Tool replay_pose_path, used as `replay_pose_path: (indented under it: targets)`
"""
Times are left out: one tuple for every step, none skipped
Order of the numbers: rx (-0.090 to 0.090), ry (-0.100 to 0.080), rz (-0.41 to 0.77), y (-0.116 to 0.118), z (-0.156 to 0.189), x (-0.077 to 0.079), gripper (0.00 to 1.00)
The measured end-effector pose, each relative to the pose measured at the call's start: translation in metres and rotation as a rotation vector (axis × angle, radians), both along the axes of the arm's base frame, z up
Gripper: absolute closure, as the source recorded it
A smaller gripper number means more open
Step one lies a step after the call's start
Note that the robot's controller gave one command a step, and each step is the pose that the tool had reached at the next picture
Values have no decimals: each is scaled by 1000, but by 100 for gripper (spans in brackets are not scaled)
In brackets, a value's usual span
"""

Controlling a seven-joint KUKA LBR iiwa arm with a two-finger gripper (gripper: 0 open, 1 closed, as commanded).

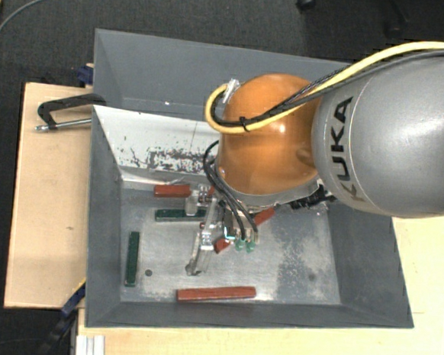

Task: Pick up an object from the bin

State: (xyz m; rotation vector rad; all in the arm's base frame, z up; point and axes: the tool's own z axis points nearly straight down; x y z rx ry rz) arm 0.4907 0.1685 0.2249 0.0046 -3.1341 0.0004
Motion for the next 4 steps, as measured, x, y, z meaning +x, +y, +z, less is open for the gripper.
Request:
replay_pose_path:
  targets:
    - [0,-8,-196,-17,-76,66,0]
    - [2,-13,-172,-22,-157,103,0]
    - [5,-22,-174,-22,-150,105,100]
    - [6,-22,-16,8,0,89,100]
